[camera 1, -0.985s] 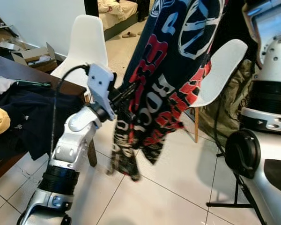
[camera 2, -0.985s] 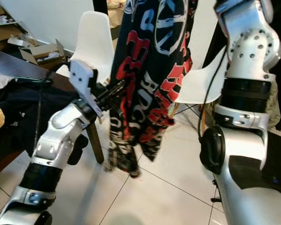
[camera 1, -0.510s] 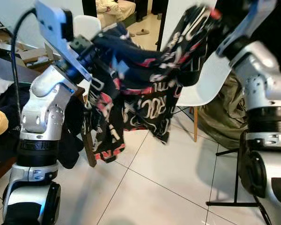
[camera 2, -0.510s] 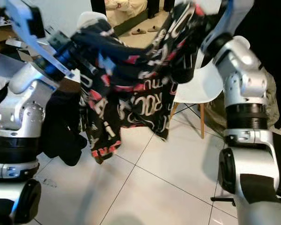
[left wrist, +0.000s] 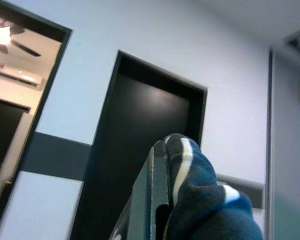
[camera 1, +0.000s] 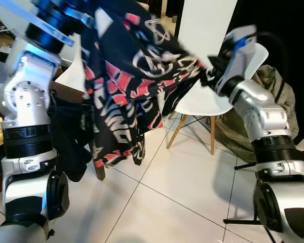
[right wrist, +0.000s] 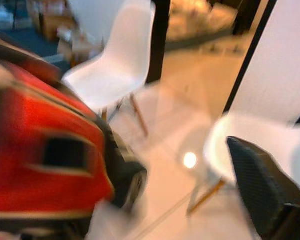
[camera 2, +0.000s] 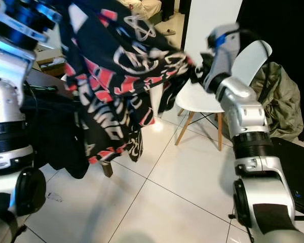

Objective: Hang hanger

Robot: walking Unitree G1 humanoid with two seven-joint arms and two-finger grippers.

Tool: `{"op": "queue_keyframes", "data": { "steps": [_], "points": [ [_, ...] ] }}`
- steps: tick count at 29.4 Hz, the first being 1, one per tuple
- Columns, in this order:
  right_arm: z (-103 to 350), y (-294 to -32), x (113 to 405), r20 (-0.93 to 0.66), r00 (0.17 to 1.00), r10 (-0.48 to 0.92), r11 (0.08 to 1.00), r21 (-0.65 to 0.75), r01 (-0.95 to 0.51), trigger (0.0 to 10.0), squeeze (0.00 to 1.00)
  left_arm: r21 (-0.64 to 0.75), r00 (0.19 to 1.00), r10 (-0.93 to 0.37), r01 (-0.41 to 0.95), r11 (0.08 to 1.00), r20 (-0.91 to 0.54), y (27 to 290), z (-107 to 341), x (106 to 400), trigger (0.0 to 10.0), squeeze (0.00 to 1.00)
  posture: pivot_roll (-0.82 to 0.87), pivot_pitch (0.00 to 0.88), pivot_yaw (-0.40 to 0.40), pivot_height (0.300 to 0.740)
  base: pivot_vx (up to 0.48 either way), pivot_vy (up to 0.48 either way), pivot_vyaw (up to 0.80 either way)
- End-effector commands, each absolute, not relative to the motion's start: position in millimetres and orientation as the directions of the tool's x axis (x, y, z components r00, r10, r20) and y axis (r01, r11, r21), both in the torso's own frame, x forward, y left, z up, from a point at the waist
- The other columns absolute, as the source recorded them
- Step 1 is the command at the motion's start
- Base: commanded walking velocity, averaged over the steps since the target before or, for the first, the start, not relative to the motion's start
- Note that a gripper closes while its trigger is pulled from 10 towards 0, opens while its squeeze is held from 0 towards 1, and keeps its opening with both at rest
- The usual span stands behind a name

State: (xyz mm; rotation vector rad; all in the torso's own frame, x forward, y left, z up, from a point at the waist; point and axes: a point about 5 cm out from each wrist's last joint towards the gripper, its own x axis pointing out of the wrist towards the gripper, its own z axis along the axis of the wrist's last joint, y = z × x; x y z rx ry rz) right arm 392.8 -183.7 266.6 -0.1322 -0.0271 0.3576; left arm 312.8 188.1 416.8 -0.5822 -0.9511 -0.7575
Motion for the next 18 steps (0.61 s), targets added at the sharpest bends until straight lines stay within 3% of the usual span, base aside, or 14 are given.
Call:
{"op": "queue_keyframes", "data": {
  "steps": [1, 7, 11, 14, 15, 16, 17, 18],
  "points": [
    [258, -188, 392, -0.050, 0.936, 0.348, 0.927, -0.131, -0.351, 10.0, 1.00, -0.171, 0.357, -0.249, 0.816, 0.552, 0.900, 193, 423, 312, 0.0, 0.00, -0.02, 0.057, -0.031, 0.740, 0.000, 0.000, 0.00],
    [237, -210, 389, -0.149, 0.953, 0.263, 0.941, -0.178, -0.287, 10.0, 1.00, -0.301, 0.425, -0.174, 0.826, 0.477, 0.888, 201, 420, 323, 0.0, 0.00, -0.02, 0.063, -0.030, 0.740, 0.000, 0.000, 0.00],
    [231, -214, 387, -0.169, 0.952, 0.255, 0.942, -0.180, -0.284, 10.0, 1.00, -0.318, 0.439, -0.170, 0.823, 0.471, 0.882, 202, 419, 326, 0.0, 0.00, -0.02, 0.065, -0.030, 0.740, 0.000, 0.000, 0.00],
    [224, -212, 382, -0.192, 0.928, 0.319, 0.924, -0.155, -0.350, 10.0, 1.00, -0.343, 0.461, -0.166, 0.816, 0.464, 0.872, 203, 419, 329, 0.0, 0.00, -0.02, 0.068, -0.027, 0.740, 0.000, 0.000, 0.00],
    [224, -199, 372, -0.183, 0.865, 0.468, 0.861, -0.125, -0.492, 10.0, 1.00, -0.358, 0.475, -0.162, 0.810, 0.465, 0.865, 205, 419, 332, 0.0, 0.00, -0.01, 0.073, -0.022, 0.740, 0.000, 0.000, 0.00],
    [224, -199, 372, -0.183, 0.865, 0.468, 0.861, -0.125, -0.492, 10.0, 1.00, -0.358, 0.475, -0.162, 0.810, 0.465, 0.865, 205, 419, 332, 0.0, 0.00, -0.01, 0.073, -0.022, 0.740, 0.000, 0.000, 0.00],
    [223, -187, 360, -0.178, 0.789, 0.588, 0.784, -0.117, -0.610, 10.0, 0.89, -0.370, 0.485, -0.158, 0.806, 0.462, 0.860, 206, 420, 333, 0.0, 0.00, -0.01, 0.074, -0.021, 0.740, 0.000, 0.000, 0.00],
    [222, -177, 347, -0.184, 0.703, 0.687, 0.691, -0.134, -0.710, 10.0, 0.19, -0.378, 0.493, -0.158, 0.804, 0.459, 0.856, 206, 420, 334, 0.0, 0.00, -0.02, 0.076, -0.019, 0.740, 0.000, 0.000, 0.00]
  ]
}}
